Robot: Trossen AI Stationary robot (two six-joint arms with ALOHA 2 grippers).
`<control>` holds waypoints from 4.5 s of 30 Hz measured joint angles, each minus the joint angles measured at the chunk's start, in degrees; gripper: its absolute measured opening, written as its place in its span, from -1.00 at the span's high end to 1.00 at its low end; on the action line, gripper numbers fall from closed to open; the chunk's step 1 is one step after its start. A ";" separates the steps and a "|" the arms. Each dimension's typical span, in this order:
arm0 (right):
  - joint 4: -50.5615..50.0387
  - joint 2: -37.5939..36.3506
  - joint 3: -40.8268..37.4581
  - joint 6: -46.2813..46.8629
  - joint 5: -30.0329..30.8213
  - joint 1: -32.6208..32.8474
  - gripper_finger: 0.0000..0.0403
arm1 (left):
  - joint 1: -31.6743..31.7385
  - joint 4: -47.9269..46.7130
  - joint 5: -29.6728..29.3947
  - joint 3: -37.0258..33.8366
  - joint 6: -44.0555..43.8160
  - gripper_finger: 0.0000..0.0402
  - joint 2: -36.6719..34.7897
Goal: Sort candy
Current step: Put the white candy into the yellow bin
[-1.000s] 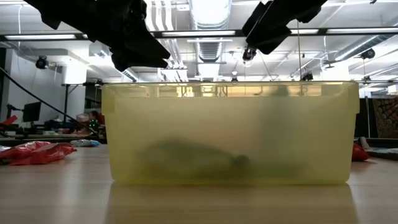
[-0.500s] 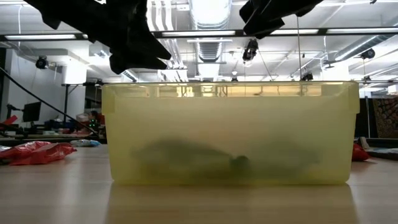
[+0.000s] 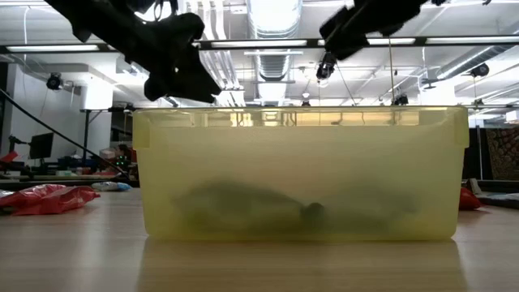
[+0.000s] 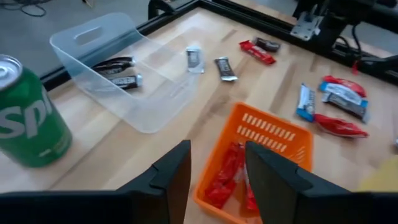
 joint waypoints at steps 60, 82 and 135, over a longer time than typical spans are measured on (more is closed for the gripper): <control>12.27 -0.47 -7.90 2.09 -0.07 -16.30 0.29 | 41.40 -39.49 3.42 2.02 32.03 0.16 14.61; 12.27 -0.47 -8.07 3.45 -0.07 -16.30 0.32 | 41.15 -38.03 12.86 1.88 31.42 0.92 9.63; 28.62 -0.25 -9.05 8.85 18.60 10.40 0.00 | -21.64 52.19 0.87 -1.03 9.18 0.97 21.07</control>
